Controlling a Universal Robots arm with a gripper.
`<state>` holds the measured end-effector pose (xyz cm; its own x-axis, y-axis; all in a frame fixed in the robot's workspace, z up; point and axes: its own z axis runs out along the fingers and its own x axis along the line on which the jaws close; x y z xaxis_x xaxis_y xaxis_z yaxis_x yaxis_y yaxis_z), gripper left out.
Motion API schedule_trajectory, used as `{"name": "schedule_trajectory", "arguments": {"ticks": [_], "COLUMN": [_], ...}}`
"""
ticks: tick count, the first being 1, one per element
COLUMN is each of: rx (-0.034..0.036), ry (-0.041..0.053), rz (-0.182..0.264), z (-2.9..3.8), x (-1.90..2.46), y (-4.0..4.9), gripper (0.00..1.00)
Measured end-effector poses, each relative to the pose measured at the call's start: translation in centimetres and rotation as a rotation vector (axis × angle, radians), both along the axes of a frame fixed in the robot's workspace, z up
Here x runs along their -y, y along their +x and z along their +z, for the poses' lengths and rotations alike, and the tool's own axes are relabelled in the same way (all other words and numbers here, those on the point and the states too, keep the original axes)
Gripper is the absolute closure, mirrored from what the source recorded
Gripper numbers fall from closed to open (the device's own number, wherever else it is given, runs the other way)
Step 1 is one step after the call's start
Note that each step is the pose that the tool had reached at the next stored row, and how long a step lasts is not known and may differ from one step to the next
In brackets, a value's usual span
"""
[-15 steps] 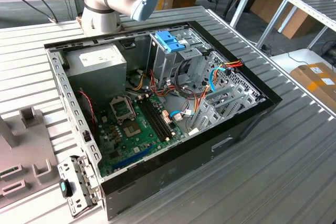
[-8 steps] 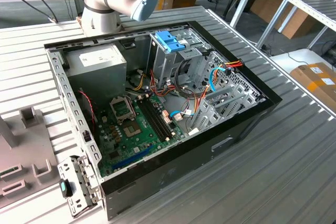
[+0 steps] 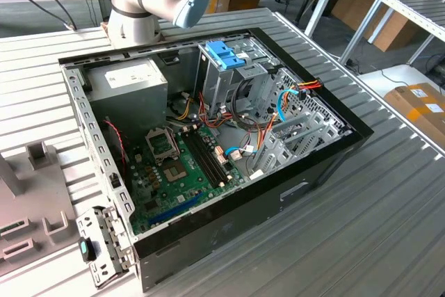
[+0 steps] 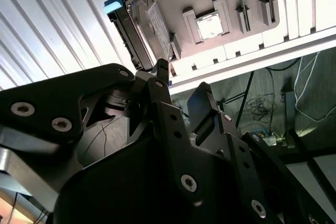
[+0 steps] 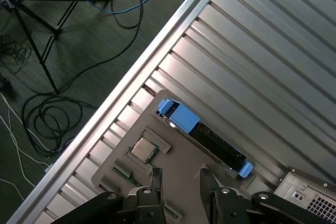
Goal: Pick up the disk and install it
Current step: 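Pick up the disk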
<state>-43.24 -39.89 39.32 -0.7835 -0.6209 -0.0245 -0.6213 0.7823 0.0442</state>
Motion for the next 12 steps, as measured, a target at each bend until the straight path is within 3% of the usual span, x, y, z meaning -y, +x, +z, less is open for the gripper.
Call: {"name": "schedule_trajectory", "arguments": {"ticks": [12], "rx": [0.0000], "ry": [0.0000], "rz": [0.080], "z": [0.00], "x": [0.00], "y": [0.00], "gripper": [0.58]}}
